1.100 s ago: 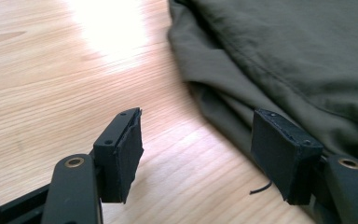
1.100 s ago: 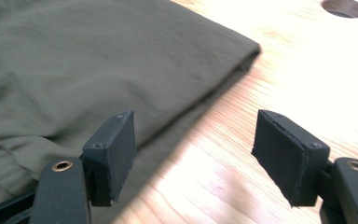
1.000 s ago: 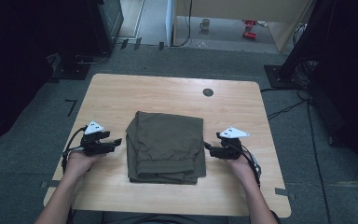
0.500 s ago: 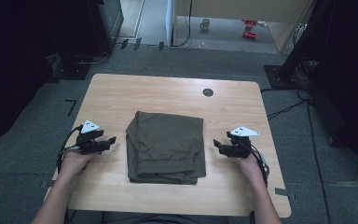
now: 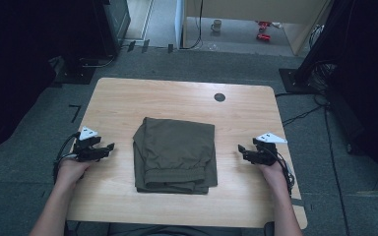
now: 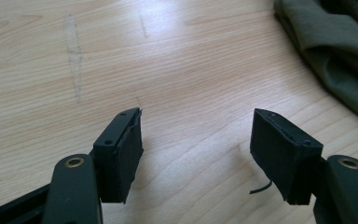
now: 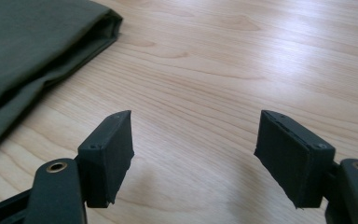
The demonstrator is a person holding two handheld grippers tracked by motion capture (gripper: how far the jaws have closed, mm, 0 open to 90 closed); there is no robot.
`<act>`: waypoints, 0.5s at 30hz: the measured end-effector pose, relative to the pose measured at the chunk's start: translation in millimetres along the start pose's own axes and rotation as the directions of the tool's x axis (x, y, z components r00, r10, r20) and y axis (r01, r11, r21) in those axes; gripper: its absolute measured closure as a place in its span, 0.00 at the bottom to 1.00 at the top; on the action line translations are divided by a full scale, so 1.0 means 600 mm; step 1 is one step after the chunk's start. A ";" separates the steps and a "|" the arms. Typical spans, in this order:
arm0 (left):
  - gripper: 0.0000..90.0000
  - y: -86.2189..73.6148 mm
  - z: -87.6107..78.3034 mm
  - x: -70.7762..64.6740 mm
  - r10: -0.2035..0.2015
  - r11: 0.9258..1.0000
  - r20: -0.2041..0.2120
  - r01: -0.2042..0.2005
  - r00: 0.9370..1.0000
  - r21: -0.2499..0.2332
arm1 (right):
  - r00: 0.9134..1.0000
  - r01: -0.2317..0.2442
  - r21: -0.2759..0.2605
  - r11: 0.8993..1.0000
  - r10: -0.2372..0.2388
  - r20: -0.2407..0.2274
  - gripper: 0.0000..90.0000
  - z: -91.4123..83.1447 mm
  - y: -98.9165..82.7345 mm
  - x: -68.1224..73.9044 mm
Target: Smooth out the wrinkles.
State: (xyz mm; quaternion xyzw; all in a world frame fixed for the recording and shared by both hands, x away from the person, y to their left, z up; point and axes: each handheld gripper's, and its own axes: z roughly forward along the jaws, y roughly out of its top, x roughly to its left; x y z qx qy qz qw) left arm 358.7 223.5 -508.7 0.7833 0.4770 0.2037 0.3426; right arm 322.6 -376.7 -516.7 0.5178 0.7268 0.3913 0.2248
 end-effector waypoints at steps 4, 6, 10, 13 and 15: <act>0.38 -0.007 0.002 0.007 0.007 1.000 -0.004 -0.007 1.000 0.011 | 1.000 -0.027 0.006 1.000 0.027 0.015 0.30 -0.002 -0.006 -0.017; 0.36 -0.008 0.002 0.010 0.008 1.000 -0.001 -0.008 1.000 0.007 | 0.999 -0.031 0.011 0.999 0.031 0.018 0.30 -0.002 -0.008 -0.021; 0.33 -0.014 0.003 0.011 0.017 1.000 0.006 -0.017 1.000 -0.020 | 0.999 -0.031 0.019 0.999 0.031 0.022 0.30 -0.001 -0.009 -0.022; 0.32 -0.014 0.003 0.012 0.015 1.000 0.003 -0.015 1.000 -0.018 | 1.000 -0.019 0.036 0.999 0.018 0.024 0.29 0.000 -0.009 -0.020; 0.31 -0.014 0.003 0.012 0.012 1.000 0.002 -0.012 1.000 -0.018 | 0.999 0.010 0.087 0.996 -0.013 0.030 0.25 0.006 -0.008 -0.015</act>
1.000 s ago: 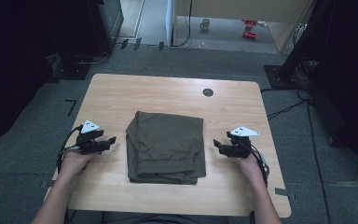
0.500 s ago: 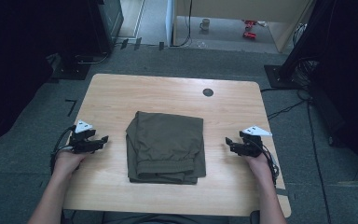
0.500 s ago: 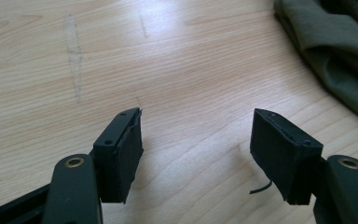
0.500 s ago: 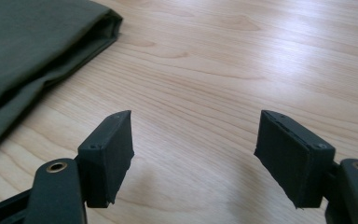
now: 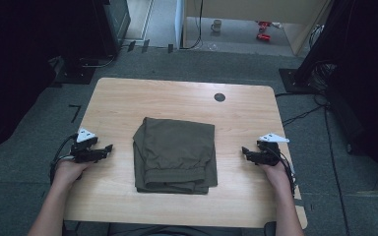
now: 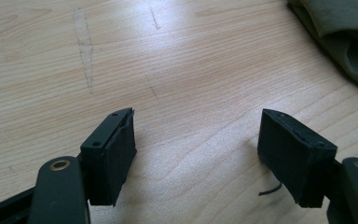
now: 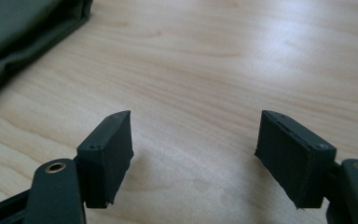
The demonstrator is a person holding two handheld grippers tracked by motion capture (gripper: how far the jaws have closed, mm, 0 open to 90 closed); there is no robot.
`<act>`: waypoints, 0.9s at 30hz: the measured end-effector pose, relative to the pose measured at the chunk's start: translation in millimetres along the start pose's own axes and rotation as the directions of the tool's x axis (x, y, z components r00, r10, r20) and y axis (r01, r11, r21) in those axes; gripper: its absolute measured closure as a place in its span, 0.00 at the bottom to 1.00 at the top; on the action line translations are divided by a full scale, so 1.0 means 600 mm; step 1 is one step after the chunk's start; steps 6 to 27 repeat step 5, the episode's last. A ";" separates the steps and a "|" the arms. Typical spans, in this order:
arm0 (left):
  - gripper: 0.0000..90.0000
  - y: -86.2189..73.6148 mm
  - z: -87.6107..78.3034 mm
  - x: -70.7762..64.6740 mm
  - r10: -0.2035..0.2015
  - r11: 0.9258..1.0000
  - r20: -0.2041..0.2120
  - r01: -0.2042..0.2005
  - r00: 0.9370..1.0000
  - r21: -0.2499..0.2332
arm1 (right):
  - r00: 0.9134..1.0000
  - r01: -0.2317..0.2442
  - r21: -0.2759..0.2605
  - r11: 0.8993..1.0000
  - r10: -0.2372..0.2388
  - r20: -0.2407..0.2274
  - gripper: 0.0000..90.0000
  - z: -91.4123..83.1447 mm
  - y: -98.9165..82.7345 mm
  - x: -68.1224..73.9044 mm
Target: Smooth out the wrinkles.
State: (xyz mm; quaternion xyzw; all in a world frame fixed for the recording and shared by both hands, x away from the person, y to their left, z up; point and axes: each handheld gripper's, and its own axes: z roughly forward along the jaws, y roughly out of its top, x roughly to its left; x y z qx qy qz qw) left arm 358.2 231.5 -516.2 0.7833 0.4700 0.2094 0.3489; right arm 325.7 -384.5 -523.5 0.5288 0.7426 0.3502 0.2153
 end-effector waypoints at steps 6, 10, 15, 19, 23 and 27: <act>0.29 0.000 0.000 0.000 -0.002 1.000 -0.003 0.002 1.000 0.002 | 1.000 0.023 0.014 1.000 -0.023 0.004 0.19 0.003 0.001 0.006; 0.29 0.000 0.000 0.000 -0.002 1.000 -0.003 0.002 1.000 0.002 | 1.000 0.023 0.014 1.000 -0.023 0.004 0.19 0.003 0.001 0.006; 0.29 0.000 0.000 0.000 -0.002 1.000 -0.003 0.002 1.000 0.002 | 1.000 0.023 0.014 1.000 -0.023 0.004 0.19 0.003 0.001 0.006; 0.29 0.000 0.000 0.000 -0.002 1.000 -0.003 0.002 1.000 0.002 | 1.000 0.023 0.014 1.000 -0.023 0.004 0.19 0.003 0.001 0.006; 0.29 0.000 0.000 0.000 -0.002 1.000 -0.003 0.002 1.000 0.002 | 1.000 0.023 0.014 1.000 -0.023 0.004 0.19 0.003 0.001 0.006; 0.29 0.000 0.000 0.000 -0.002 1.000 -0.003 0.002 1.000 0.002 | 1.000 0.023 0.014 1.000 -0.023 0.004 0.19 0.003 0.001 0.006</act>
